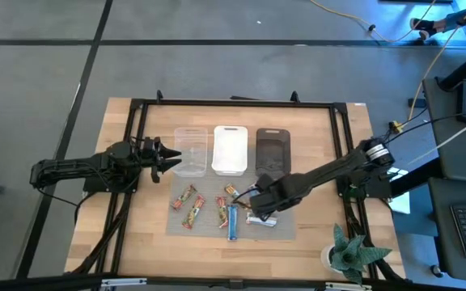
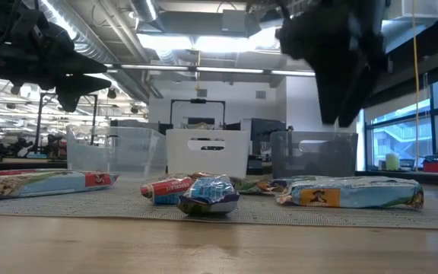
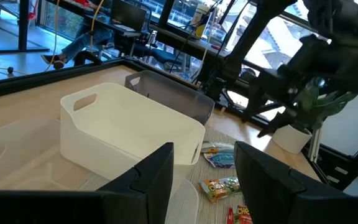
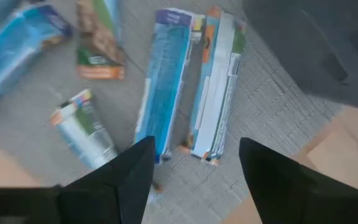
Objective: Pick and place Granola Bars by type
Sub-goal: Put the top right yellow granola bar into the black bin
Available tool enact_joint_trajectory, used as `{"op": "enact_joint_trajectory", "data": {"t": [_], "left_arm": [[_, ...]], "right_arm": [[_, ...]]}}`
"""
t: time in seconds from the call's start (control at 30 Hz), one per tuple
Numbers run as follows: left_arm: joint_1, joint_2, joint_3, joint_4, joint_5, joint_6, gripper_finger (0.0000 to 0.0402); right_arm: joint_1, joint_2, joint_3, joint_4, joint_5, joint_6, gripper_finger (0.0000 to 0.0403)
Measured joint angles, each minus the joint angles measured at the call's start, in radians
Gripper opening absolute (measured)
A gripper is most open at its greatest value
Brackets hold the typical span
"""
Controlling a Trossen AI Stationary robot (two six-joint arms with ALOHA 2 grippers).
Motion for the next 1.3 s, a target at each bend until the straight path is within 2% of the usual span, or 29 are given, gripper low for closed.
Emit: {"op": "enact_joint_trajectory", "data": {"t": [0.3, 0.63, 1.3], "left_arm": [[0.0, 0.0, 0.0, 0.0, 0.0, 0.0, 0.0162], [0.0, 0.0, 0.0, 0.0, 0.0, 0.0, 0.0162], [0.0, 0.0, 0.0, 0.0, 0.0, 0.0, 0.0162]], "right_arm": [[-0.002, 0.091, 0.0, -0.045, 0.002, -0.002, 0.0236], [-0.017, 0.093, -0.031, -0.084, 0.007, -0.006, 0.0236], [-0.03, 0.094, -0.047, 0.021, 0.05, -0.001, 0.0236]]}}
